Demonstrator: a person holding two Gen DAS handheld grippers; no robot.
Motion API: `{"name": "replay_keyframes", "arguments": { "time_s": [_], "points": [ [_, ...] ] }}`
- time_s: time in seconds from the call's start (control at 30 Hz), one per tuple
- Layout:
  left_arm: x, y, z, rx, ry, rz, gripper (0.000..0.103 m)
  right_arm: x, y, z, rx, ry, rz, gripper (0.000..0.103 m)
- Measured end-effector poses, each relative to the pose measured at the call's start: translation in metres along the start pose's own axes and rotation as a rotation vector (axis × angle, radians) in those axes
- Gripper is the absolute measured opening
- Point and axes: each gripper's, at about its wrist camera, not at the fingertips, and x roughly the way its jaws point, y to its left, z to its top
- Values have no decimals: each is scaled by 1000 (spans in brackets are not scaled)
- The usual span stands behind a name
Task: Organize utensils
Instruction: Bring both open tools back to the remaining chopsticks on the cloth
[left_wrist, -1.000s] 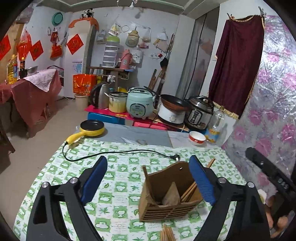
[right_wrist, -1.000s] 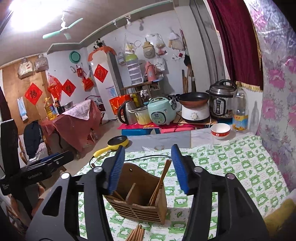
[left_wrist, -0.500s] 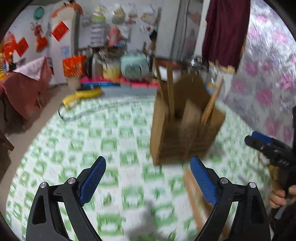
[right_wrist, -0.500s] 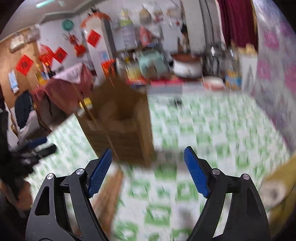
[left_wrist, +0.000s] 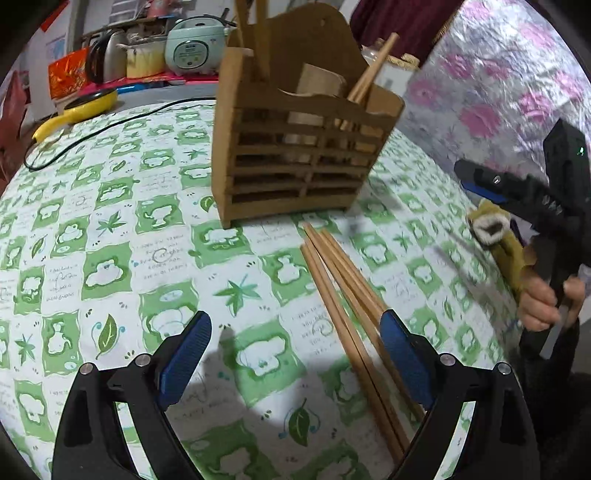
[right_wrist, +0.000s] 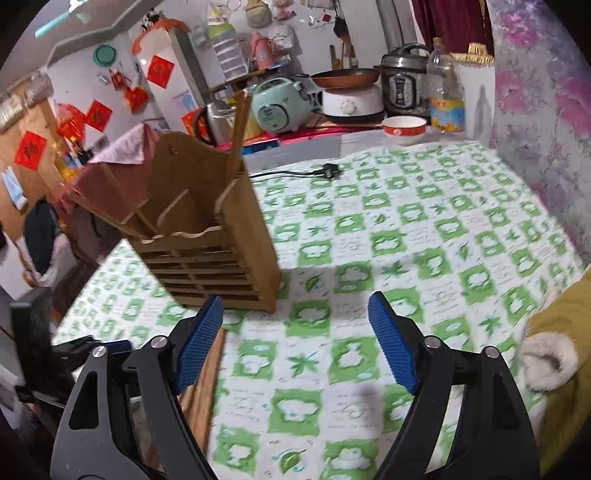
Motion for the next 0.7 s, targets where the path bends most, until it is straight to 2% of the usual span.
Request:
{"name": "replay_keyframes", "arguments": {
  "time_s": [0.07, 0.2, 0.3, 0.4, 0.43, 0.53, 0.7],
  "points": [
    [-4, -6, -3, 40, -22, 24, 91, 11, 1, -8, 32, 56, 46, 82],
    [-3, -9, -3, 76, -26, 75, 91, 46, 18, -41, 9, 250, 112, 82],
    [-8, -15, -10, 90, -30, 109, 91, 54, 29, -53, -37, 315, 136, 82],
    [-25, -28, -23, 129, -60, 87, 91, 53, 33, -54, -70, 289, 103, 82],
    [-29, -34, -29, 151, -62, 71, 91, 51, 33, -54, -86, 267, 67, 82],
    [-32, -53, -44, 223, -38, 41, 91, 45, 33, -52, -107, 221, 22, 82],
    [-35, -82, -81, 373, 24, 41, 91, 5, 34, -58, -116, 114, 50, 82]
  ]
}}
